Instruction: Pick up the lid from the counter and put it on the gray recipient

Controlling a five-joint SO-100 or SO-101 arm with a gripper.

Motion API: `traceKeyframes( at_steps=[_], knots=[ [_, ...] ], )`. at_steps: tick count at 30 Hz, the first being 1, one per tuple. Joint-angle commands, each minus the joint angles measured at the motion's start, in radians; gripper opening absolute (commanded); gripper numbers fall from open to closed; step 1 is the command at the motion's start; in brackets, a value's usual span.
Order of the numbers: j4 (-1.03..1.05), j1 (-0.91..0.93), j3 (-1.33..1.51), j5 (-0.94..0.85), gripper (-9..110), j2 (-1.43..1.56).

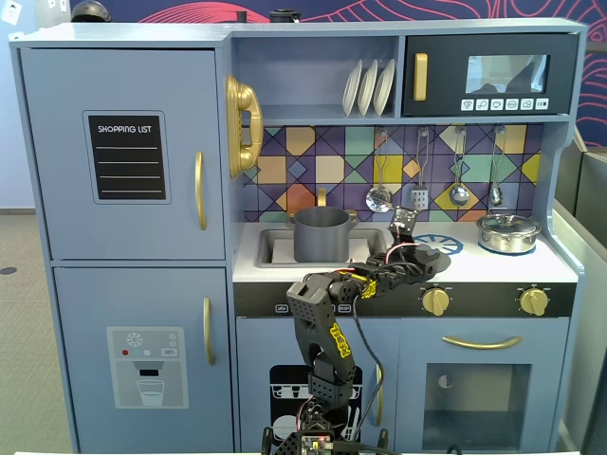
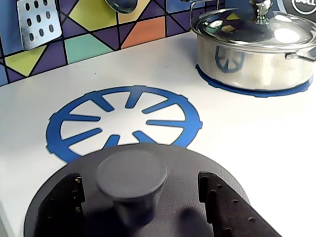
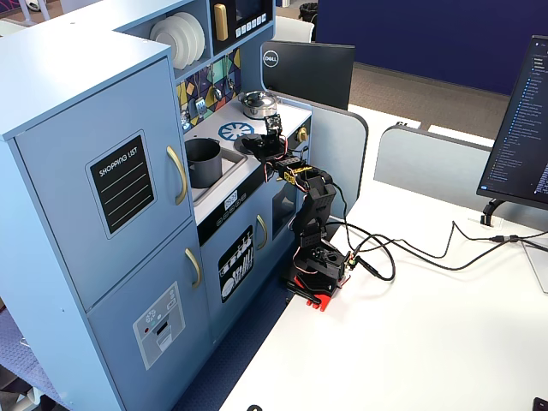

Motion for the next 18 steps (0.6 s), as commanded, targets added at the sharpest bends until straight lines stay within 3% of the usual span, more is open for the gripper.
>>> traceKeyframes(
  at_steps=[1, 13, 18],
  knots=[
    [-0.031, 0.008, -0.091, 0.015, 20, -0.009],
    [-0.051, -0.014, -0.130, 0.015, 15, -0.098],
    [-0.064, -0.028, -0.140, 0.012, 3, -0.133]
  ],
)
